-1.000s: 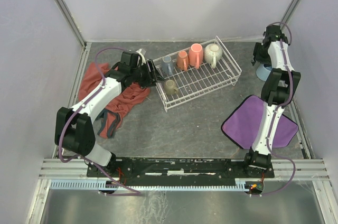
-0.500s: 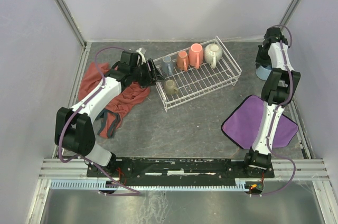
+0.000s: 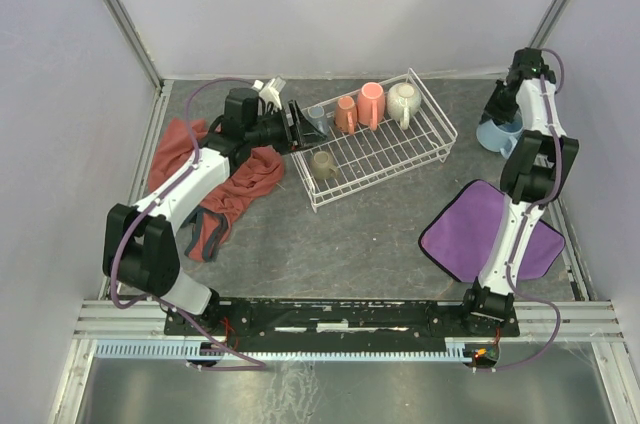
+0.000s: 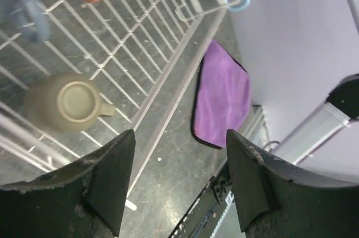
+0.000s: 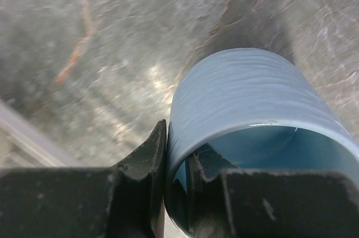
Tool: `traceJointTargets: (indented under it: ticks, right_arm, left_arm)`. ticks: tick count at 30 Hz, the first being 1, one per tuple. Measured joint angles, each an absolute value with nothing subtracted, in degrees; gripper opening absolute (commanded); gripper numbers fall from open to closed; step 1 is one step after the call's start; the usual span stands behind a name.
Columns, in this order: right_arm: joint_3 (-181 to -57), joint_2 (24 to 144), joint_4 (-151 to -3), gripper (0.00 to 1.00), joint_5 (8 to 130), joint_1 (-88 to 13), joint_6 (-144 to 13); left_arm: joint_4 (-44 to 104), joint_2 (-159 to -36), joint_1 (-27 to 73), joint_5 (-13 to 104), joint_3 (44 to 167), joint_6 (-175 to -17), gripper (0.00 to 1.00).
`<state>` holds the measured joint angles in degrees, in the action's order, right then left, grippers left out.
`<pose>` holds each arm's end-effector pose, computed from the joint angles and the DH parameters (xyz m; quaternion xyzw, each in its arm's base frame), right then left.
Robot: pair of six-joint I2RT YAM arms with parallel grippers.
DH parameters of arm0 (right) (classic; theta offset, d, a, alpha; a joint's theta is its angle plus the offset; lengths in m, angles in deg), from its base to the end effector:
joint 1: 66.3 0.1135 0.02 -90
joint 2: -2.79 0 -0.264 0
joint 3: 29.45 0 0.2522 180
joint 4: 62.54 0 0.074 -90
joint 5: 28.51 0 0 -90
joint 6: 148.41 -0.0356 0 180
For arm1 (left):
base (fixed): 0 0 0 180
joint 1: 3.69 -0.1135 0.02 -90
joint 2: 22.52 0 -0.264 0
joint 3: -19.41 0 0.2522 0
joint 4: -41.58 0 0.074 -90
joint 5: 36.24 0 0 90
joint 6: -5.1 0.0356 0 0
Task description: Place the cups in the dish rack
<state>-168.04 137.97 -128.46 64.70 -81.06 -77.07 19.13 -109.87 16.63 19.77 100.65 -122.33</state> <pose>0.4933 -0.1279 0.2174 0.2728 0.9319 0.0353 0.2364 0.3208 -0.1400 0.3009 0.0254 0.8352 -0.4559 0.3065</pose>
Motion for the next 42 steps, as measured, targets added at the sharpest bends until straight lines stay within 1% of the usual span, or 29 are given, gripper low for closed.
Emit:
traceJointTargets:
  ticks: [6,10,15,19,23,28,32,42]
  right_arm:
    - [-163.87,127.71,-127.48,0.01,70.93,-81.04,-83.3]
    - [-158.91,118.73,-123.39,0.01,75.19,-81.17,-88.54]
    - [-148.46,107.21,-114.19,0.01,82.18,-81.7,-99.63]
    - [-140.13,101.2,-104.0,0.01,88.3,-81.83,-111.43]
    - [-133.88,98.19,-93.66,0.01,93.92,-81.78,-123.25]
    - [-127.3,94.99,-79.35,0.01,98.95,-81.15,-138.79]
    - [-125.45,93.36,-70.01,0.01,100.08,-79.42,-148.15]
    - [-122.91,87.94,-57.21,0.01,100.35,-69.92,-159.27]
  left_arm:
    - [29.9,-107.18,16.63,12.73,96.08,-124.3,0.78]
    - [35.24,-105.02,16.65,9.71,93.76,-124.69,0.83]
    - [43.13,-103.29,17.35,6.61,92.08,-126.46,0.88]
    - [49.58,-103.66,19.95,4.73,92.08,-128.3,0.92]
    - [57.25,-107.38,23.45,2.11,93.13,-131.43,0.96]
    - [64.07,-115.2,26.29,-0.91,96.98,-136.13,0.96]
    - [66.38,-118.9,26.55,-3.34,100.63,-137.96,0.96]
    - [75.21,-124.14,27.32,-6.18,109.17,-144.67,0.95]
